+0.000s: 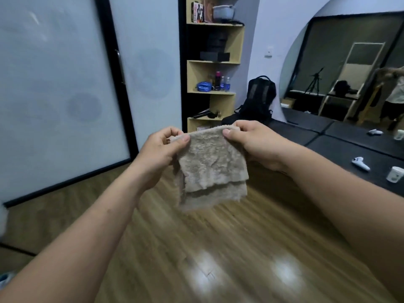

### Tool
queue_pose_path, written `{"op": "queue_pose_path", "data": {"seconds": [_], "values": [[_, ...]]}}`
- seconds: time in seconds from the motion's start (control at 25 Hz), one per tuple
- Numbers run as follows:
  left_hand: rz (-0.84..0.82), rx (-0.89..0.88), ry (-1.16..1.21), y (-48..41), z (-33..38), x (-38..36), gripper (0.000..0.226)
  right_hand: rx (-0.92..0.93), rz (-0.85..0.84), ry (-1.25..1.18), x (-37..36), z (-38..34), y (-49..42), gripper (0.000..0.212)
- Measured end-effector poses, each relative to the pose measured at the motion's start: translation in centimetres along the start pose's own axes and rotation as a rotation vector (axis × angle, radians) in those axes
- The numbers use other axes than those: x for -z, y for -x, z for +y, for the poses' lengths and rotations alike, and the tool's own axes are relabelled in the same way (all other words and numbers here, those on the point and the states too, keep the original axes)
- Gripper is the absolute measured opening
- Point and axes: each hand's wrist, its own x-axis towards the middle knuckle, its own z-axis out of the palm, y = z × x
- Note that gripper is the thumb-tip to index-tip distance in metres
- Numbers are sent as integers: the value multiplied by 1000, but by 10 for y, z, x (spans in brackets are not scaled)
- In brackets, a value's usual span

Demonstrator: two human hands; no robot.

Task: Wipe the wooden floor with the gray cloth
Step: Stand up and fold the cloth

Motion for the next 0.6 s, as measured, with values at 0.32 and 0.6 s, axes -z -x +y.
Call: {"op": "queue_pose_path", "data": {"seconds": [0.32, 0.6], "values": [[121, 158, 290, -119, -70, 33, 15, -88, -237, -633, -15, 63, -166, 32], [138, 702, 319, -187, -206, 6, 38, -327, -358, -669, -52, 198, -308, 29]]}}
